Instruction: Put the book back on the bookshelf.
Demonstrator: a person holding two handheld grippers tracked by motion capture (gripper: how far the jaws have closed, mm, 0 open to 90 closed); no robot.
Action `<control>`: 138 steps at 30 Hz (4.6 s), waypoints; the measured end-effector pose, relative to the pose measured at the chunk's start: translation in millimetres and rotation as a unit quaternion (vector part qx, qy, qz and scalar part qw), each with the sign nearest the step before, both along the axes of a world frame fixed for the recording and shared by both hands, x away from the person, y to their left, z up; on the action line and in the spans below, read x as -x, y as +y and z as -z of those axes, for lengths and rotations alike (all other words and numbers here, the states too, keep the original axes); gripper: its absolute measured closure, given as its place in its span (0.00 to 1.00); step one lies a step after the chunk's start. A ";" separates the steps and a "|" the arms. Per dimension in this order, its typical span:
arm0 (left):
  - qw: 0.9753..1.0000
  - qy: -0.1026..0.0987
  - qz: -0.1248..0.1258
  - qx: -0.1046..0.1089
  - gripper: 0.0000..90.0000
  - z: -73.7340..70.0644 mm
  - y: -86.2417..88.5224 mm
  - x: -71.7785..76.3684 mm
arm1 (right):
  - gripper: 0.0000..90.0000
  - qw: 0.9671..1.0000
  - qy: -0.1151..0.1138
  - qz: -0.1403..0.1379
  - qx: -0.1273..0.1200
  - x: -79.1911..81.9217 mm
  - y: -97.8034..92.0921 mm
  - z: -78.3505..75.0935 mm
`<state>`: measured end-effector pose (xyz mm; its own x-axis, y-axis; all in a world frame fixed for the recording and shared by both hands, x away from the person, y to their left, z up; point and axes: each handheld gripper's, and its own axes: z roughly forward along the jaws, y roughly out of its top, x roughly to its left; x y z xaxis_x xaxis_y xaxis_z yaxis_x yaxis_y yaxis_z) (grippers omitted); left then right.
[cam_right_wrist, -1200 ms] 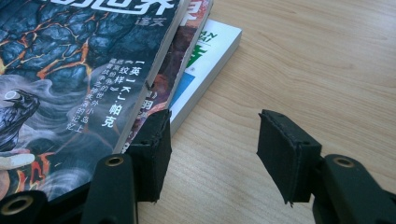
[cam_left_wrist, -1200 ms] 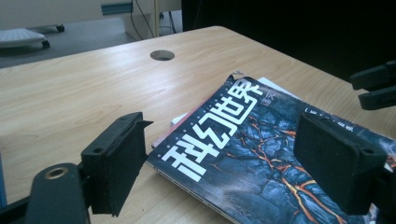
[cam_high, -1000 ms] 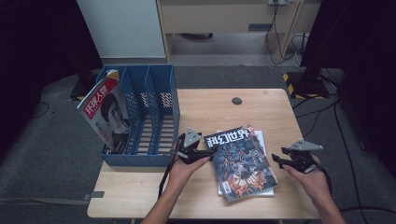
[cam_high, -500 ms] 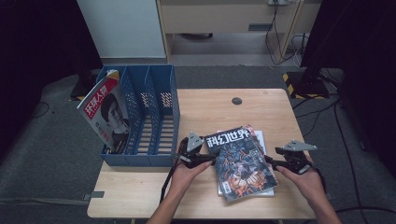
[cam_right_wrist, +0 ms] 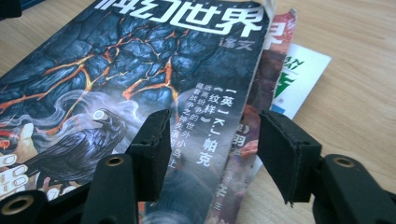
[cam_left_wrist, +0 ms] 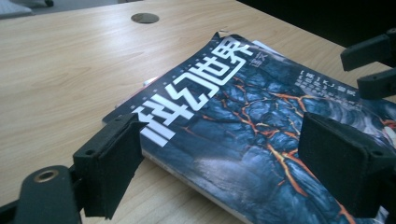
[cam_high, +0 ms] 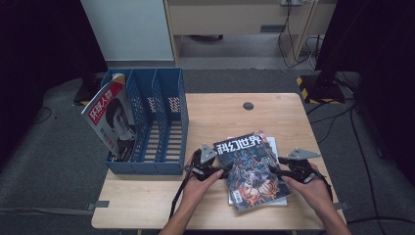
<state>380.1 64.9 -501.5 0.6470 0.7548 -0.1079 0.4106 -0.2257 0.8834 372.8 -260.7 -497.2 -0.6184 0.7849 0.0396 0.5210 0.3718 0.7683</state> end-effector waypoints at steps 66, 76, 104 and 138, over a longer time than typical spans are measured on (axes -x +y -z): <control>0.992 0.122 0.012 0.028 0.08 34.6 -8.2 -20.3 | 0.29 0.999 0.035 -0.016 -0.022 -1.4 12.5 13.8; 0.991 0.130 0.011 0.031 0.10 32.2 -13.0 -21.4 | 0.29 0.999 0.035 -0.017 -0.022 -1.5 12.3 13.8; 0.993 0.104 0.020 0.048 0.43 -23.1 -19.7 -30.9 | 0.31 0.998 0.043 -0.034 -0.007 -1.0 17.8 10.4; 0.989 0.142 0.019 0.039 0.50 -24.6 -34.9 -46.3 | 0.30 0.998 0.039 -0.041 -0.007 -0.5 20.9 11.0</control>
<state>426.4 30.0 -476.8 0.6098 0.7132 -0.3456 0.6373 -0.1820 0.7489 373.3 -239.8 -508.2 -0.6753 0.7307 0.1002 0.5472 0.4054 0.7323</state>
